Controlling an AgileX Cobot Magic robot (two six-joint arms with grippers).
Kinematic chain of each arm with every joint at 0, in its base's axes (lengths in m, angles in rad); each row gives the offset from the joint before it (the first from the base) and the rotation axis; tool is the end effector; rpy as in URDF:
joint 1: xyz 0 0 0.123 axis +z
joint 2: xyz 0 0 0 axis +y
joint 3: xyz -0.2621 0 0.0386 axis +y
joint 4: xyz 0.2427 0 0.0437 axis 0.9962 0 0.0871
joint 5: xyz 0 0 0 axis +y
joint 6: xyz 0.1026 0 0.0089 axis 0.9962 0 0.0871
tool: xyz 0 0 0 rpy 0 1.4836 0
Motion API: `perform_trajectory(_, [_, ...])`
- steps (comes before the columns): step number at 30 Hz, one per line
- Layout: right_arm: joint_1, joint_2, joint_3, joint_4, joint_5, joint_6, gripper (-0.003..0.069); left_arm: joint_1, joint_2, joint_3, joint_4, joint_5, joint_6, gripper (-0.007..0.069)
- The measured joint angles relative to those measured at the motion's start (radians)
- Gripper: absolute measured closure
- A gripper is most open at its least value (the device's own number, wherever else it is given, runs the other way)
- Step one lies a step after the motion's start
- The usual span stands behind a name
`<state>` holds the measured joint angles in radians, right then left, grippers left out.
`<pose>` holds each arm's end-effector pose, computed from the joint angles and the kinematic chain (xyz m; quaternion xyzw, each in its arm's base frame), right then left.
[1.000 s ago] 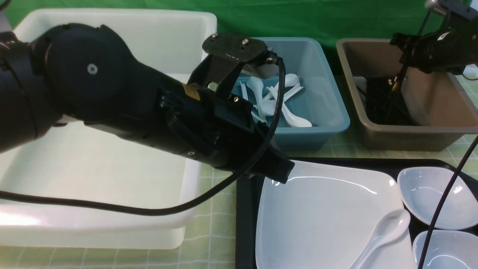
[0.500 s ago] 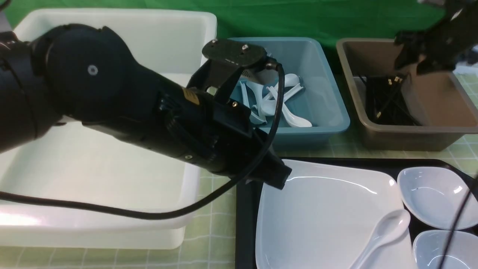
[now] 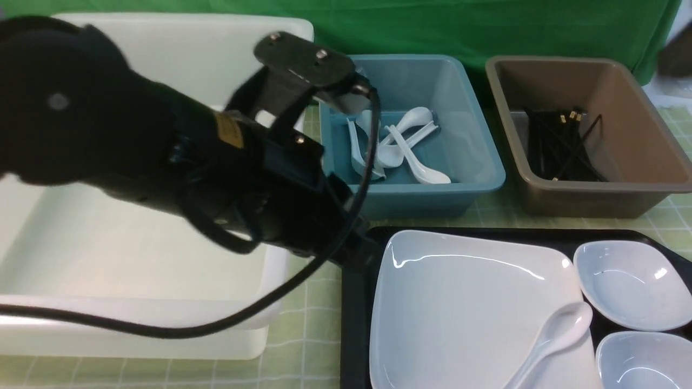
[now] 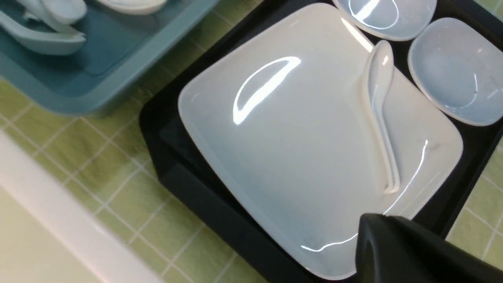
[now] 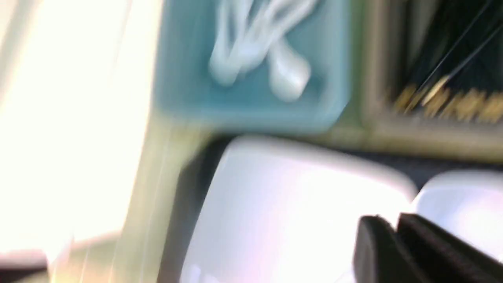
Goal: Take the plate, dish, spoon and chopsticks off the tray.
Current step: Use the right arm to grab a soup spoon from the plate
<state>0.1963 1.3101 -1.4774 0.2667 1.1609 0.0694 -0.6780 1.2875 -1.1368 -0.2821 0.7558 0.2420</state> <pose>0.2544 0.0760 0.3918 -0.0491 0.9357 0.1742 0.3028 0.2063 -0.1914 0.3197 0.3553 0.8518 -0.2028 0.3272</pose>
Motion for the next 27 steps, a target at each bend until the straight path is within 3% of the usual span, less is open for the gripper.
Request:
perform_trajectory(6, [0.232, -0.035, 0.534, -0.135, -0.247, 0.275, 0.0195, 0.000, -0.124, 0.120, 0.051, -0.021, -0.079, 0.0622])
perform_trajectory(10, [0.278, 0.033, 0.696, -0.142, -0.461, 0.375, 0.0094, 0.000, -0.180, 0.201, 0.042, -0.073, -0.092, 0.0622])
perform_trajectory(13, [0.286, 0.109, 0.725, -0.146, -0.559, 0.402, 0.0078, 0.000, -0.215, 0.242, 0.027, -0.124, -0.093, 0.0622])
perform_trajectory(21, [0.286, 0.324, 0.645, -0.167, -0.578, 0.413, 0.0093, 0.000, -0.236, 0.255, 0.020, -0.151, -0.093, 0.0622])
perform_trajectory(23, [0.286, 0.351, 0.617, -0.177, -0.542, 0.403, 0.0165, 0.000, -0.236, 0.255, 0.020, -0.151, -0.093, 0.0622])
perform_trajectory(25, [0.289, 0.360, 0.605, -0.193, -0.521, 0.380, 0.0323, 0.000, -0.236, 0.255, 0.020, -0.151, -0.093, 0.0622])
perform_trajectory(26, [0.291, 0.361, 0.604, -0.195, -0.521, 0.373, 0.0364, 0.000, -0.236, 0.255, 0.020, -0.152, -0.093, 0.0622])
perform_trajectory(27, [0.296, 0.362, 0.601, -0.195, -0.523, 0.357, 0.0464, 0.000, -0.236, 0.255, 0.021, -0.153, -0.093, 0.0622])
